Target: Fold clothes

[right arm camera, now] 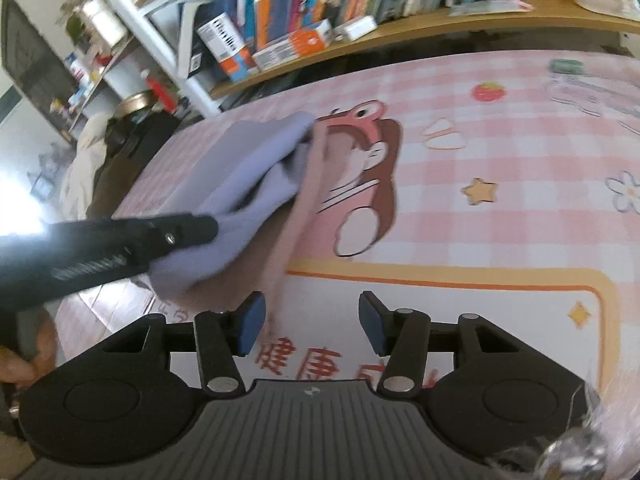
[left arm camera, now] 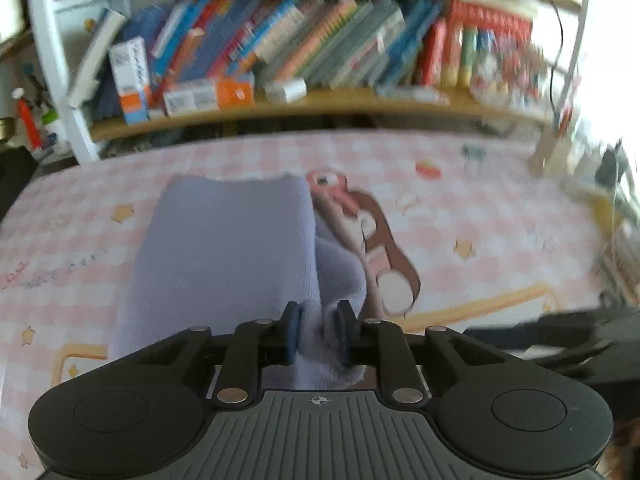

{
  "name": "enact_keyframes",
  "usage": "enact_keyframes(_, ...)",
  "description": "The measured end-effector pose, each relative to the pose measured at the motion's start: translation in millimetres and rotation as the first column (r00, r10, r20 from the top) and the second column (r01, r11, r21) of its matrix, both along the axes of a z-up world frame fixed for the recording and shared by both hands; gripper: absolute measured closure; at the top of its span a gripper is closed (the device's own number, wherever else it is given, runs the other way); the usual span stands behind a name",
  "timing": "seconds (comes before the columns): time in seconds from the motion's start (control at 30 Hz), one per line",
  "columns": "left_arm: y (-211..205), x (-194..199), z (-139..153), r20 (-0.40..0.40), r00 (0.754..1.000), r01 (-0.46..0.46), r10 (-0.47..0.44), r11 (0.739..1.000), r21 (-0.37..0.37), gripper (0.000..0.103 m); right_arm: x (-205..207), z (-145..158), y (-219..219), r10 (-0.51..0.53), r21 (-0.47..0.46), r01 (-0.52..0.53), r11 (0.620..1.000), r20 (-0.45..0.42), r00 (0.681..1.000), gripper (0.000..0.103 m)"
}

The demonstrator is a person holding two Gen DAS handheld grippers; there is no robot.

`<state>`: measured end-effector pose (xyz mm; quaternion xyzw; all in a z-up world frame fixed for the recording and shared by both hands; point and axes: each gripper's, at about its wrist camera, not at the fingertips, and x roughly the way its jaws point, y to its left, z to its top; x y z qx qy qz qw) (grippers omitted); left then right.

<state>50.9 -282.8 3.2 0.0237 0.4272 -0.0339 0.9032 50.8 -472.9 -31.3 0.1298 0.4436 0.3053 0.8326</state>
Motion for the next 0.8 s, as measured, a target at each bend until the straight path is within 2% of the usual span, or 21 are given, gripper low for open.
enact_keyframes(0.1, -4.4, 5.0, -10.6, -0.047, 0.998, 0.03, -0.029, 0.999, 0.022, 0.08, -2.0, 2.9, -7.3, -0.008, 0.01, 0.008, 1.0, 0.002, 1.0, 0.053)
enact_keyframes(0.17, -4.6, 3.6, -14.1, -0.052, 0.998, 0.045, -0.045, 0.999, -0.004, 0.068, -1.4, 5.5, -10.5, -0.014, 0.029, 0.014, 0.999, 0.002, 1.0, 0.053)
enact_keyframes(0.2, -3.6, 2.7, -15.8, -0.051, 0.997, 0.052, -0.053, 0.998, -0.024, 0.058, -0.4, 6.9, -11.4, -0.018, 0.039, 0.017, 0.999, 0.003, 1.0, 0.053)
enact_keyframes(0.23, -2.0, 0.9, -16.6, -0.048, 0.997, 0.052, -0.054, 0.998, -0.042, 0.054, 0.5, 8.4, -11.9, -0.02, 0.048, 0.02, 0.999, 0.004, 1.0, 0.053)
enact_keyframes(0.27, 0.7, -0.9, -14.6, -0.044, 0.998, 0.04, -0.043, 0.997, -0.06, 0.054, 1.7, 10.3, -11.3, -0.019, 0.055, 0.019, 0.998, 0.005, 1.0, 0.053)
enact_keyframes(0.3, 4.7, -4.2, -9.2, -0.026, 0.999, 0.021, -0.023, 0.996, -0.083, 0.054, 3.1, 12.5, -9.9, -0.018, 0.061, 0.017, 0.998, 0.006, 1.0, 0.053)
enact_keyframes(0.37, 17.7, -18.4, 7.3, 0.06, 0.998, -0.025, 0.032, 0.993, -0.112, 0.054, 5.1, 17.0, -6.5, -0.012, 0.074, 0.011, 0.997, 0.012, 1.0, 0.053)
enact_keyframes(0.47, 40.8, -38.6, 27.3, 0.168, 0.978, -0.1, 0.121, 0.987, -0.128, 0.054, 8.9, 22.8, 1.7, -0.004, 0.113, 0.004, 0.994, 0.005, 1.0, 0.053)
enact_keyframes(0.53, 60.7, -48.8, 35.2, 0.208, 0.961, -0.157, 0.183, 0.978, -0.135, 0.056, 11.1, 27.1, 9.5, 0.004, 0.141, -0.004, 0.99, 0.002, 1.0, 0.053)
enact_keyframes(0.57, 70.4, -51.1, 34.4, 0.203, 0.958, -0.18, 0.204, 0.975, -0.129, 0.058, 11.8, 29.3, 14.2, 0.011, 0.149, -0.011, 0.989, 0.004, 1.0, 0.053)
enact_keyframes(0.63, 84.5, -53.8, 28.7, 0.179, 0.96, -0.2, 0.217, 0.974, -0.106, 0.073, 13.5, 33.0, 26.9, 0.033, 0.152, -0.034, 0.988, 0.005, 0.999, 0.053)
enact_keyframes(0.7, 93.4, -53.0, 22.3, 0.158, 0.964, -0.198, 0.212, 0.975, -0.098, 0.082, 17.4, 32.0, 40.9, 0.058, 0.156, -0.053, 0.986, -0.026, 0.998, 0.053)
enact_keyframes(0.8, 101.9, -49.0, 12.5, 0.13, 0.974, -0.173, 0.185, 0.98, -0.097, 0.086, 25.1, 22.4, 57.0, 0.039, 0.154, -0.021, 0.988, -0.112, 0.993, 0.053)
